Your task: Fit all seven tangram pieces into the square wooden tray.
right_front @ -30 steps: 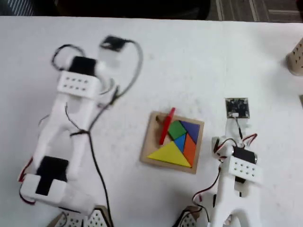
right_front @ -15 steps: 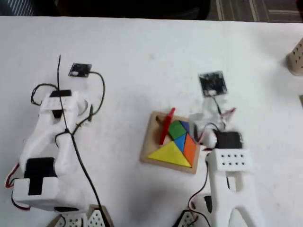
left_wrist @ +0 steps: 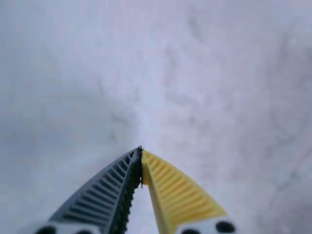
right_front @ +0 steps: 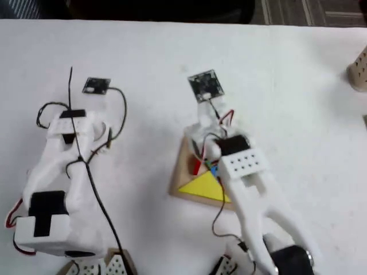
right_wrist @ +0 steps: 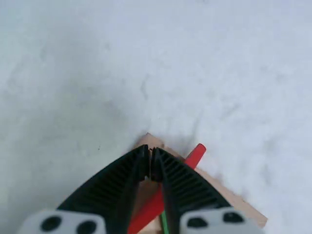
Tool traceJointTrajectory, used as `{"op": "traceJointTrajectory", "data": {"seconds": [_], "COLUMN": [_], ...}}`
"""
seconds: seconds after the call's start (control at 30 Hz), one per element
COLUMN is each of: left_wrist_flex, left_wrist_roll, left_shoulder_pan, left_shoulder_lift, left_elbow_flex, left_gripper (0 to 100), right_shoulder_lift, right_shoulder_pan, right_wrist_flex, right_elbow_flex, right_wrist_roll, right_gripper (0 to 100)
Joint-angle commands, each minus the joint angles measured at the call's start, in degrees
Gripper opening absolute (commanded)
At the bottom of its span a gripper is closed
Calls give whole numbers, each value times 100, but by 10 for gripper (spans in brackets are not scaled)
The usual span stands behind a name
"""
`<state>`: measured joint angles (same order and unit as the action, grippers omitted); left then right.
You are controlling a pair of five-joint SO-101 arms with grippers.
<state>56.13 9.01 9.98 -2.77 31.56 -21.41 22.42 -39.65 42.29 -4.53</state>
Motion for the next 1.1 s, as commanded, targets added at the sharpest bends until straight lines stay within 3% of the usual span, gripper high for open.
{"op": "traceJointTrajectory", "data": {"seconds": [0.0,0.17,0.5,0.77,1.07], "left_wrist_flex": [-141,-185,-185,-185,-185], "left_wrist_roll": [53,53,53,53,53], "left_shoulder_pan": [57,48,48,48,40], "left_shoulder_lift": [286,286,286,286,286], "left_elbow_flex": [0,0,0,0,0], "left_gripper": [23,23,23,23,23], "right_shoulder_lift": [347,655,-295,-189,787], "right_shoulder_pan": [13,-453,-919,-1701,-1411], "right_wrist_flex": [224,-145,-1086,-295,268], "right_elbow_flex": [-264,-281,-246,123,325], "right_wrist_roll": [9,9,9,62,0], "right_gripper": [19,18,18,19,21]}}
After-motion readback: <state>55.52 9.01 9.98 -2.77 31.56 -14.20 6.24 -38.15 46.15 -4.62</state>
